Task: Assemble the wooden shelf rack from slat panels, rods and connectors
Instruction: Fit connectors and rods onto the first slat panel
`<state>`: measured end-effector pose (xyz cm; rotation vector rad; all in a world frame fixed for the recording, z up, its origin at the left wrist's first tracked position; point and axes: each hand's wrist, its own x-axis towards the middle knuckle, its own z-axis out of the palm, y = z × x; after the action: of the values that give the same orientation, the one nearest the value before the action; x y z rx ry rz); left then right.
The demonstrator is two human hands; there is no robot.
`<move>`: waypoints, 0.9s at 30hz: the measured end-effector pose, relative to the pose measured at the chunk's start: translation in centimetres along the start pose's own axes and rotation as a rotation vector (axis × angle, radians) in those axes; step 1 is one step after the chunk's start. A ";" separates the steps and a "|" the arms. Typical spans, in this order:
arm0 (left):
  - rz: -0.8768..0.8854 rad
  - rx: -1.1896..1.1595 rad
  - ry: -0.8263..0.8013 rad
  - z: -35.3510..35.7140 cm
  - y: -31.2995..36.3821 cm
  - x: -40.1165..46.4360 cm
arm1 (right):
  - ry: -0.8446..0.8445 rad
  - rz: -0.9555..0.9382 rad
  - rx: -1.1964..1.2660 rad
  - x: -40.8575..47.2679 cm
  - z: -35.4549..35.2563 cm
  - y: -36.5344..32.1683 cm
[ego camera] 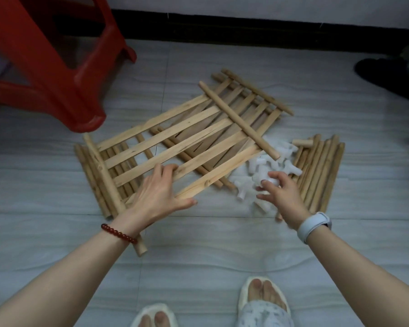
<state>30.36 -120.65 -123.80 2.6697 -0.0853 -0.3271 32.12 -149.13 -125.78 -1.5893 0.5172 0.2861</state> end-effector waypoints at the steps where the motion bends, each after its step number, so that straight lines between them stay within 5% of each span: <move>1: -0.003 0.019 0.012 -0.1 -0.2 -0.1 | -0.004 0.030 0.124 -0.1 0.0 -0.3; 6: 0.001 0.059 0.033 -0.3 -1.1 -0.7 | -0.026 0.121 0.598 -0.4 -0.4 -1.9; 12: -0.011 0.065 0.049 -0.4 -1.7 -0.4 | 0.023 0.157 0.721 -0.4 -0.2 -2.6; 27: -0.002 0.062 0.083 0.0 -2.0 -0.3 | 0.097 -0.075 0.288 -0.6 0.2 -2.1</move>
<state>30.08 -118.80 -124.57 2.7415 -0.0679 -0.2168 32.63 -148.84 -123.68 -1.3423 0.5466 0.0733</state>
